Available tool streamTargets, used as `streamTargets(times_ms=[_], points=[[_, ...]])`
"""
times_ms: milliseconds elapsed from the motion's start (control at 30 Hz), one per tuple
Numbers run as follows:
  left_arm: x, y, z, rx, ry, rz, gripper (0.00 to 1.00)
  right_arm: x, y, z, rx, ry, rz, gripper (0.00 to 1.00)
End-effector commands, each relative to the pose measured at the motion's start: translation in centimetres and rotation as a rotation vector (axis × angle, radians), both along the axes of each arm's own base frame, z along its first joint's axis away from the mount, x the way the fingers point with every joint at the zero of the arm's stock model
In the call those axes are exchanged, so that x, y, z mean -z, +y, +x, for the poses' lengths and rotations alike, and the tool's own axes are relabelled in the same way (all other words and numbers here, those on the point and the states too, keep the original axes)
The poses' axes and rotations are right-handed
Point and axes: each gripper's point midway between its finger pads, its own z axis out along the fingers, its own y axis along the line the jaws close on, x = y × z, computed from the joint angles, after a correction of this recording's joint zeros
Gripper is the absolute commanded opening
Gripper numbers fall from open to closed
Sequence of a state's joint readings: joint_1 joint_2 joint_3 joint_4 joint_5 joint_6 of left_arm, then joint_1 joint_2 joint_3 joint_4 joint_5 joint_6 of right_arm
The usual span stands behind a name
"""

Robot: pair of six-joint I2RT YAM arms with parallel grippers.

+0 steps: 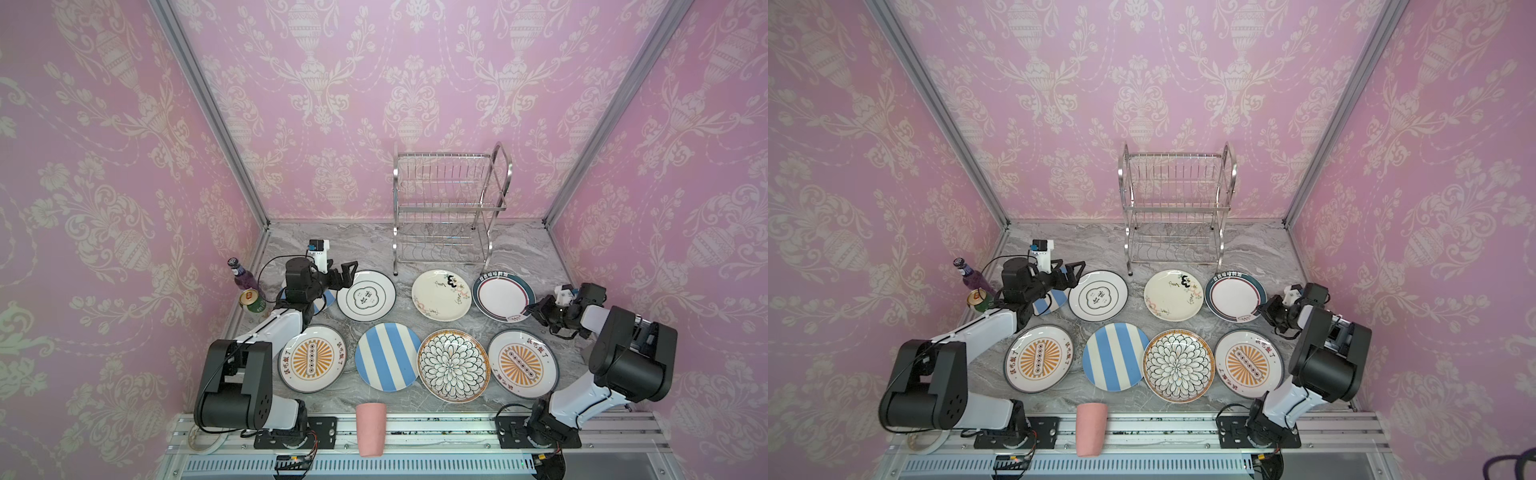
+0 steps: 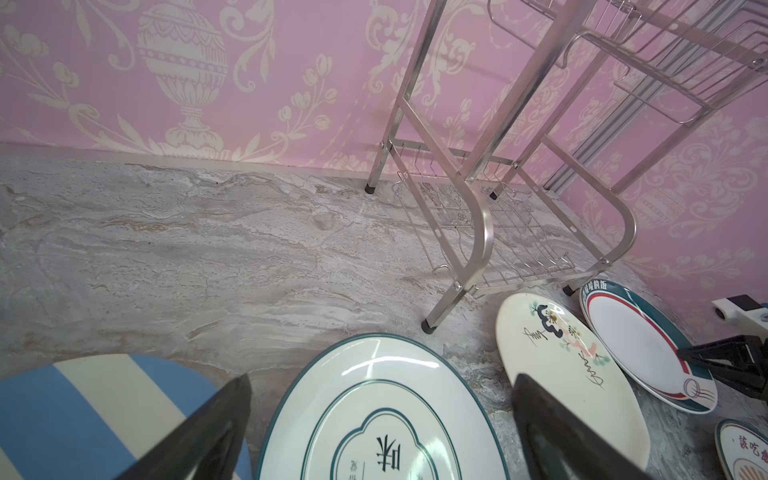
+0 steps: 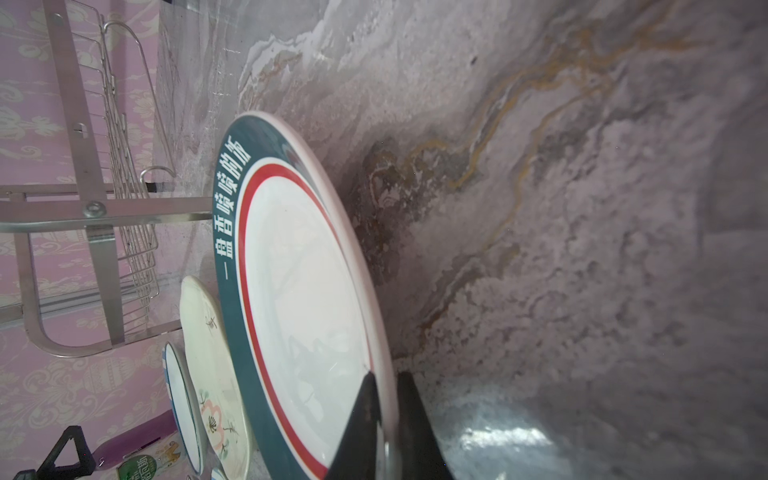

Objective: Load the plates into the dish rack
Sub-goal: 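Tilt the green-rimmed plate up on edge with the right gripper, then carry the plate toward the rack with right gripper while left gripper approaches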

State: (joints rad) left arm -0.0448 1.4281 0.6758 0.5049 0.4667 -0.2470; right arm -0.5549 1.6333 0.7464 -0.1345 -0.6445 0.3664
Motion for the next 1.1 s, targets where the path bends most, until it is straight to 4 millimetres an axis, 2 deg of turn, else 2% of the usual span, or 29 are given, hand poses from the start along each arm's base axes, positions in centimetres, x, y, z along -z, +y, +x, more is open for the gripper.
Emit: streamTargets(times_ms=[0, 167, 233, 300, 433, 600, 733, 833, 867, 1067], points=[[-0.9, -0.9, 0.2, 0.049, -0.022, 0.017, 0.99, 0.1, -1.4, -0.9, 0.017, 0.066, -0.103, 0.00], [-1.3, -1.2, 0.3, 0.065, -0.026, 0.004, 0.99, -2.1, -2.2, -1.2, 0.022, 0.064, -0.177, 0.00], [-3.0, -1.6, 1.0, 0.073, -0.065, 0.001, 0.99, -3.5, -2.9, -1.4, 0.038, 0.057, -0.228, 0.00], [-3.6, -2.0, 1.1, 0.088, -0.079, -0.001, 0.99, -5.1, -3.4, -1.7, 0.056, 0.045, -0.278, 0.00], [-4.5, -3.1, 1.7, 0.128, -0.107, -0.011, 0.99, -8.8, -4.0, -2.7, 0.075, 0.035, -0.368, 0.00], [-5.6, -4.1, 3.4, 0.161, -0.158, -0.058, 0.99, -14.4, -3.9, -4.7, 0.108, 0.004, -0.519, 0.00], [-6.5, -5.1, 5.0, 0.208, -0.200, -0.093, 0.99, -19.9, -2.2, -5.8, 0.086, -0.053, -0.652, 0.00], [-7.2, -6.4, 5.8, 0.271, -0.240, -0.101, 0.99, -23.0, -0.6, -6.8, 0.052, -0.083, -0.713, 0.00], [-7.3, -6.8, 6.1, 0.285, -0.250, -0.099, 0.99, -24.7, -0.2, -6.9, 0.050, -0.113, -0.730, 0.00], [-6.9, -8.6, 8.3, 0.355, -0.281, -0.112, 0.99, -29.4, 3.1, -8.0, -0.012, -0.250, -0.758, 0.00]])
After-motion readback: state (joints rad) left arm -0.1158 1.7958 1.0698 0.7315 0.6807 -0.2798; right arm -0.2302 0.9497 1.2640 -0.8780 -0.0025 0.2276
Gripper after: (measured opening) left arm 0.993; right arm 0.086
